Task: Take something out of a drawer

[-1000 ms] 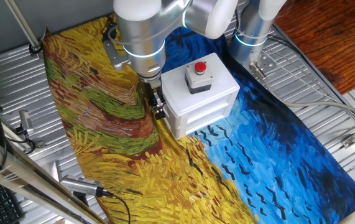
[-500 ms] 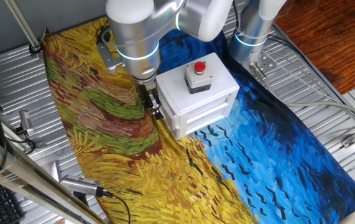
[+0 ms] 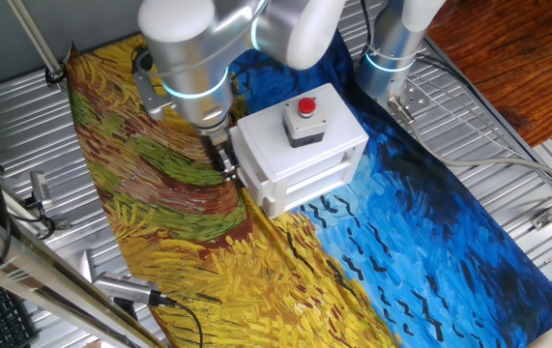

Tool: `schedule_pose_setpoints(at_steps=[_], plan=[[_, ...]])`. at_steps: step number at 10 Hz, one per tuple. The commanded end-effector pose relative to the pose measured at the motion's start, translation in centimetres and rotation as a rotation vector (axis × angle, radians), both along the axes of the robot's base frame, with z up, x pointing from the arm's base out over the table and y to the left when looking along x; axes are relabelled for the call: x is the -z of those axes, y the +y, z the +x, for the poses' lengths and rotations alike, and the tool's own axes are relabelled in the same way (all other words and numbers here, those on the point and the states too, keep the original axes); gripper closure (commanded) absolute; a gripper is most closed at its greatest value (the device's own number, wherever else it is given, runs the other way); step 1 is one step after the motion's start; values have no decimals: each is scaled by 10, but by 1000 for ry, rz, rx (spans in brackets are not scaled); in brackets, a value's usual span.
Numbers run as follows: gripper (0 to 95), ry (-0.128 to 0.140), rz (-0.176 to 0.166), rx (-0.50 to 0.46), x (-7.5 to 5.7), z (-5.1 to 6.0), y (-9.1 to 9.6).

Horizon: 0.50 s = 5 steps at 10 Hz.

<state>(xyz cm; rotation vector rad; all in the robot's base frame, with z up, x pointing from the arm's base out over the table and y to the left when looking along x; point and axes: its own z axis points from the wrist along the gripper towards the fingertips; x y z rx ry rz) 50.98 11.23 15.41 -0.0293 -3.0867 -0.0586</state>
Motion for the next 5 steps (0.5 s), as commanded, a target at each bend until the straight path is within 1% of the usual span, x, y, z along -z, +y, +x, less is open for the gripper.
schedule_pose_setpoints(at_steps=[1,3,5], plan=[[950,1,3,-3,-3,1,-1],[950,3,4,-4,-3,5,-1],[950,1,5,-6,1,7,-2]])
